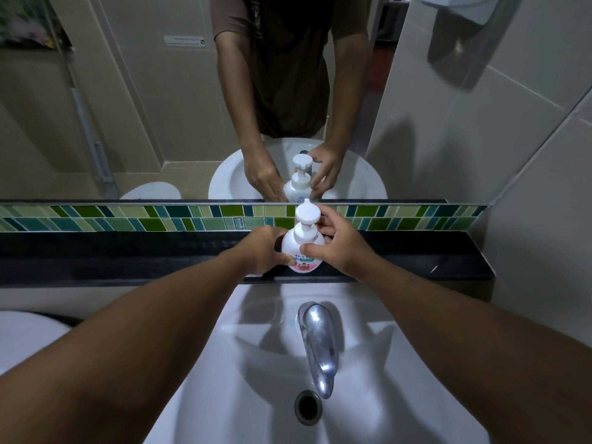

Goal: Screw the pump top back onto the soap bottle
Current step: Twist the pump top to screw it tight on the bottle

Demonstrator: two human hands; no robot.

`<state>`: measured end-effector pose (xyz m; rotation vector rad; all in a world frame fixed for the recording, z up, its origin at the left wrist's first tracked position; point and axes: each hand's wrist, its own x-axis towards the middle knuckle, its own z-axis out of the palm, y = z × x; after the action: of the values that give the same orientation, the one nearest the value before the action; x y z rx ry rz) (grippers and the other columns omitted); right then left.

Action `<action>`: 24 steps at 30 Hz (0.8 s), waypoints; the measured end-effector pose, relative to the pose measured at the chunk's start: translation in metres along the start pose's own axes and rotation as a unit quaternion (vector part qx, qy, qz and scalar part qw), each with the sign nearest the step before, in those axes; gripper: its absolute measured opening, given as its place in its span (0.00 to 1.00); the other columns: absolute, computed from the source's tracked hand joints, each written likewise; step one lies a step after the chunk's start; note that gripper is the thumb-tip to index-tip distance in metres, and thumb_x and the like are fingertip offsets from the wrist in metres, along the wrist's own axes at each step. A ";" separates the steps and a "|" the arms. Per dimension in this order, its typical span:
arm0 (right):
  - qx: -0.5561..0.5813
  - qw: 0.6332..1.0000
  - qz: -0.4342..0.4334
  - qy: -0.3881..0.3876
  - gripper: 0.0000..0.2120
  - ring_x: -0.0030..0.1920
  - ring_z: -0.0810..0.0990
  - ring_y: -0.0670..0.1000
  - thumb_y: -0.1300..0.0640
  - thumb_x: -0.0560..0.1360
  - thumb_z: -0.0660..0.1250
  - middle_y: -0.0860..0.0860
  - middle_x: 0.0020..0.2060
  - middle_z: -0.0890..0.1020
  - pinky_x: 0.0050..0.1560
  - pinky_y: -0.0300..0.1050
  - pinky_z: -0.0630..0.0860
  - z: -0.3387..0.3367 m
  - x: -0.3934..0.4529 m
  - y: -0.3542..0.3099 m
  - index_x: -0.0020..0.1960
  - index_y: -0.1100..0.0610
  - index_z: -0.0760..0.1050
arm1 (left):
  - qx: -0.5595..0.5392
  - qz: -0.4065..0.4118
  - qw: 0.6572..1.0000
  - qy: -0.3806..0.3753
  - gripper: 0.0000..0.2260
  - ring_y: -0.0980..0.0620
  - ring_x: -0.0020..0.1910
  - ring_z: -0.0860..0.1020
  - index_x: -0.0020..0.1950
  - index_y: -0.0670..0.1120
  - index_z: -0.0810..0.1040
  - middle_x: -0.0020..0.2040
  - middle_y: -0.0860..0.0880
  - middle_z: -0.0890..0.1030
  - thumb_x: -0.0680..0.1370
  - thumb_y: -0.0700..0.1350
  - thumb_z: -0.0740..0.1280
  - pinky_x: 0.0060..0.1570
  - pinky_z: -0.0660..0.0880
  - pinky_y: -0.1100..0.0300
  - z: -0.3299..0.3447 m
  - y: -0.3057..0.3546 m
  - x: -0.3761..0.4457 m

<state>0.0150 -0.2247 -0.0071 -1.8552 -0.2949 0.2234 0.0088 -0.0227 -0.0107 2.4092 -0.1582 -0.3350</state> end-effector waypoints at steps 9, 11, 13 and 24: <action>-0.028 0.996 0.049 0.071 0.26 0.54 0.85 0.50 0.56 0.62 0.85 0.52 0.51 0.86 0.55 0.51 0.81 0.006 0.003 0.000 0.53 0.59 0.75 | 0.007 -0.004 1.000 0.001 0.26 0.45 0.59 0.82 0.67 0.46 0.81 0.62 0.45 0.85 0.70 0.45 0.81 0.65 0.76 0.47 0.001 0.001 0.000; -0.046 0.994 0.044 0.093 0.34 0.54 0.84 0.52 0.51 0.57 0.87 0.51 0.52 0.85 0.54 0.53 0.82 0.011 0.004 -0.002 0.53 0.58 0.72 | 0.005 -0.002 1.000 0.002 0.25 0.45 0.59 0.82 0.67 0.47 0.81 0.61 0.46 0.85 0.70 0.46 0.81 0.64 0.77 0.47 0.000 0.000 0.000; -0.035 0.997 0.035 0.065 0.39 0.58 0.83 0.50 0.52 0.56 0.87 0.49 0.57 0.82 0.58 0.51 0.81 0.011 0.003 -0.001 0.60 0.53 0.70 | 0.008 0.003 1.000 0.005 0.26 0.45 0.59 0.82 0.67 0.47 0.81 0.61 0.46 0.86 0.70 0.46 0.81 0.63 0.77 0.47 0.000 -0.001 0.000; -0.055 0.997 0.050 0.035 0.25 0.57 0.83 0.50 0.55 0.68 0.81 0.51 0.57 0.84 0.61 0.55 0.80 0.011 0.003 -0.002 0.61 0.57 0.77 | 0.007 0.005 1.000 0.014 0.24 0.46 0.57 0.83 0.65 0.46 0.82 0.59 0.46 0.86 0.70 0.46 0.81 0.62 0.77 0.50 0.002 -0.001 -0.002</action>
<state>0.0149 -0.2136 -0.0086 -1.9851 -0.1683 0.2146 0.0068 -0.0227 -0.0124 2.4251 -0.1611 -0.2960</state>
